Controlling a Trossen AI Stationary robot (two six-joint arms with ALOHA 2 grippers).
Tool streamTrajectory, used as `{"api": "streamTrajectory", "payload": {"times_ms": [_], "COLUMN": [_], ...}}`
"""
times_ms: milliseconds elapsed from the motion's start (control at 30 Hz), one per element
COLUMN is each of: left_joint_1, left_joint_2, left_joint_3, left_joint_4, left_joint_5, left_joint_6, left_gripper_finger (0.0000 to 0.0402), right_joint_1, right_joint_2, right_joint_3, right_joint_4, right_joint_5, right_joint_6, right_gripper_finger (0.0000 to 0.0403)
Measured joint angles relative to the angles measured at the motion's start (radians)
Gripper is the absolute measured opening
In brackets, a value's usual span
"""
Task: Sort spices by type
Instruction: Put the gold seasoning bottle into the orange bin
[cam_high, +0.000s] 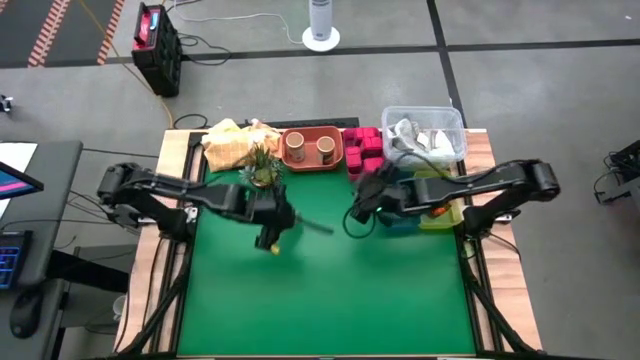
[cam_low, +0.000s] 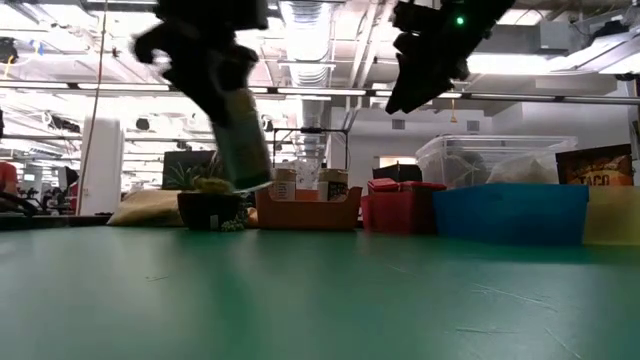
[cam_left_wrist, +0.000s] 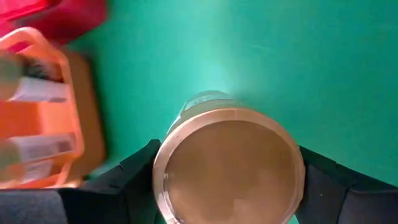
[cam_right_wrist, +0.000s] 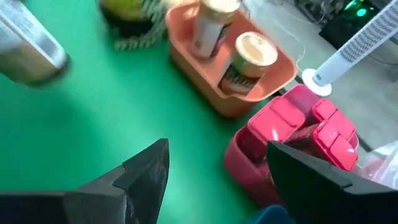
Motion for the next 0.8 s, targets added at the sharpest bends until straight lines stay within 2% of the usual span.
{"api": "streamTrajectory", "payload": {"times_ms": [100,267,433,533,800], "left_joint_1": [0.087,0.205,0.326,0.406,0.589], "left_joint_2": [0.000,0.003,0.004,0.004,0.004], "left_joint_3": [0.008,0.065,0.158,0.198,0.225], "left_joint_4": [0.053,0.080,0.082,0.085,0.196], "left_joint_5": [0.039,0.055,0.102,0.166,0.234], "left_joint_6": [0.047,0.115,0.147,0.163,0.162], "left_gripper_finger": [0.0270,0.0270,0.0270,0.0270,0.0270], "right_joint_1": [-0.027,-0.052,-0.050,-0.049,-0.049], "right_joint_2": [-0.068,-0.125,-0.134,-0.134,-0.134], "right_joint_3": [-0.093,-0.177,-0.201,-0.205,-0.205], "right_joint_4": [0.124,0.167,0.190,0.213,0.234], "right_joint_5": [-0.002,-0.012,-0.019,-0.024,-0.027], "right_joint_6": [-0.026,-0.021,-0.021,-0.021,-0.023], "right_gripper_finger": [0.0299,0.0299,0.0299,0.0299,0.0299]}}
